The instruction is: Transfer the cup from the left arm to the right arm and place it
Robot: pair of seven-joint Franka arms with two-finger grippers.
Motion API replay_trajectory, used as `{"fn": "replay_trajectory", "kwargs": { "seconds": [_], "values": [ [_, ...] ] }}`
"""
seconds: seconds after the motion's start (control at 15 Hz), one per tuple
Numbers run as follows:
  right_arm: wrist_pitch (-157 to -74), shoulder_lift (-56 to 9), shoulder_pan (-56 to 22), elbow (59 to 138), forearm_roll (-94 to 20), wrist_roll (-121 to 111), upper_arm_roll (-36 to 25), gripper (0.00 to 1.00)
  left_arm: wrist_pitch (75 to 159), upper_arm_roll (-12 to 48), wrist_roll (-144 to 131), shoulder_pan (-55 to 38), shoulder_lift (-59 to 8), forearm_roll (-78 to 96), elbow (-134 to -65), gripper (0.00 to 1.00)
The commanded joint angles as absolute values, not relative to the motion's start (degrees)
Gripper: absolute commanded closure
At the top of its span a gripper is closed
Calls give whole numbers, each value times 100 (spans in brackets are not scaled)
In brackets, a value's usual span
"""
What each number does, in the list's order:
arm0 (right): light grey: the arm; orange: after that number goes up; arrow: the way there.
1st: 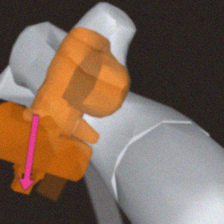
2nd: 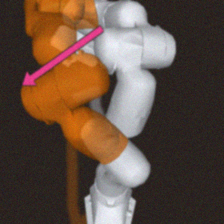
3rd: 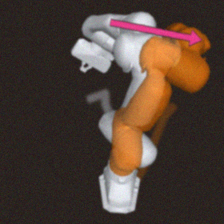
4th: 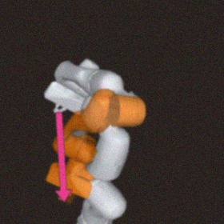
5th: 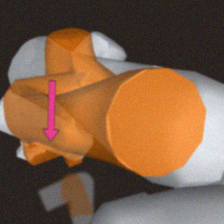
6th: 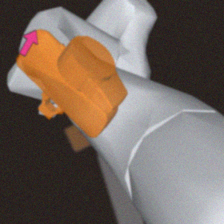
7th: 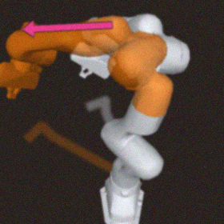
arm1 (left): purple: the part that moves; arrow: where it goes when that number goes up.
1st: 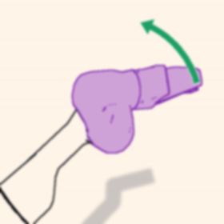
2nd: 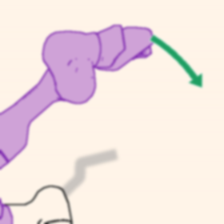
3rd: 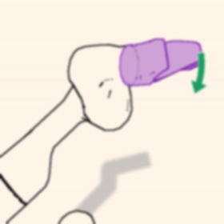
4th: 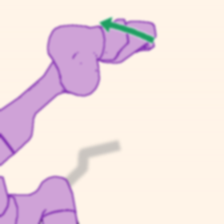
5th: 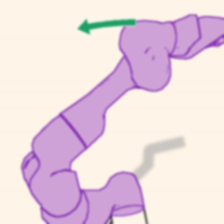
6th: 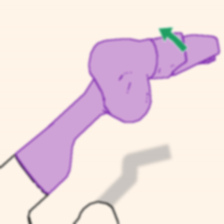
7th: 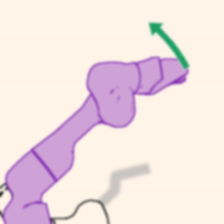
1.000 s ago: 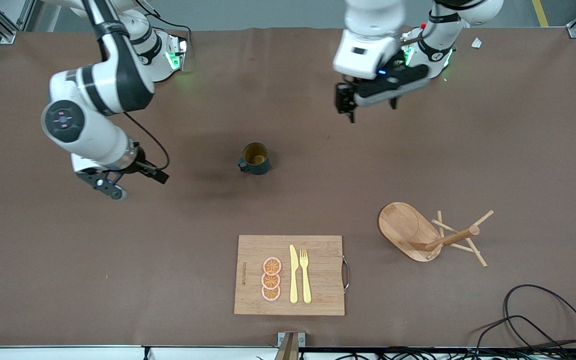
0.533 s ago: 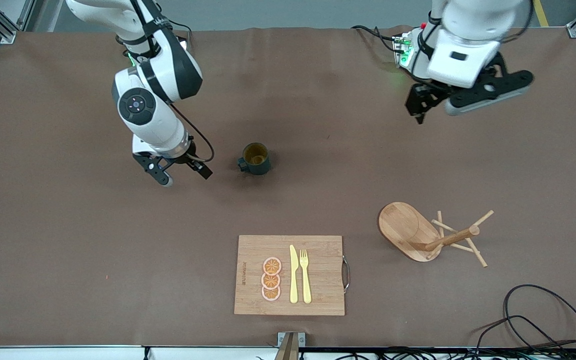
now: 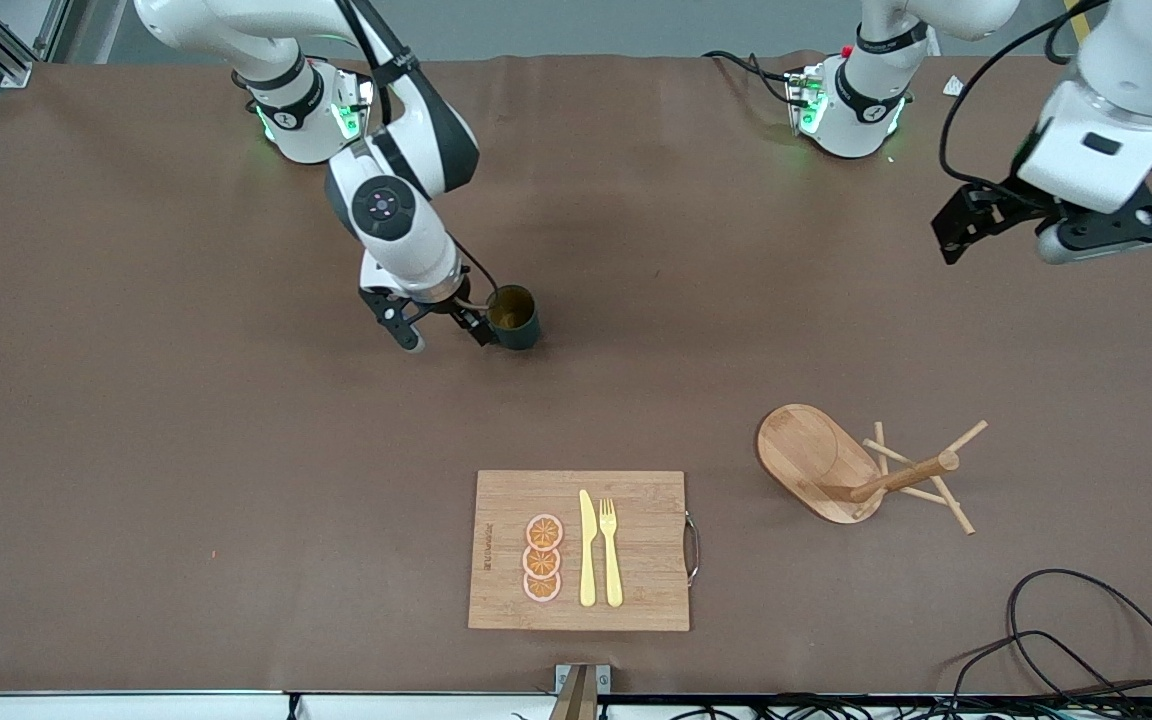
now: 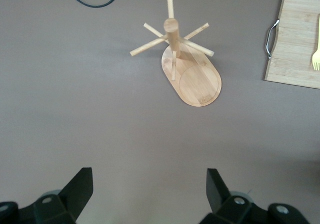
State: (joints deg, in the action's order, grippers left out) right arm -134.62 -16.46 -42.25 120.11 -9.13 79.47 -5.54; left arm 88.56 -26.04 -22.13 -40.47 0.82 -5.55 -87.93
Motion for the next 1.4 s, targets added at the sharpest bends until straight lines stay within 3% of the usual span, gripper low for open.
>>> {"fn": "replay_trajectory", "kwargs": {
  "seconds": [0.0,0.33,0.67,0.8,0.93,1.07,1.2,1.33],
  "values": [
    [-13570,-1713,-4517,12120,-1028,8086,-615,0,8920,-1657,-1830,-2862,106,-221,-8816,0],
    [-13579,-1784,-4798,12146,-1028,8349,-615,0,9096,427,-1758,-786,-9,-228,-8807,0],
    [-13667,-1811,-4886,12252,-1028,8569,-615,3,9053,1124,-1283,166,26,-211,-8824,0],
    [-13685,-1811,-4931,12305,-1028,8578,-615,21,9044,1160,-1117,342,35,-255,-8833,0],
    [-13684,-1802,-4931,12305,-1028,8587,-615,61,9053,1125,-915,334,88,-255,-8885,0],
    [-13685,-1802,-4939,12305,-1020,8622,-615,83,9035,1143,-905,343,149,-272,-8895,0],
    [-13667,-1802,-4948,12331,-1028,8622,-615,98,9026,1160,-940,334,167,-264,-8903,0],
    [-13676,-1802,-4948,12366,-1020,8613,-615,100,9026,1169,-993,316,176,-220,-8903,0]
  ]
}}
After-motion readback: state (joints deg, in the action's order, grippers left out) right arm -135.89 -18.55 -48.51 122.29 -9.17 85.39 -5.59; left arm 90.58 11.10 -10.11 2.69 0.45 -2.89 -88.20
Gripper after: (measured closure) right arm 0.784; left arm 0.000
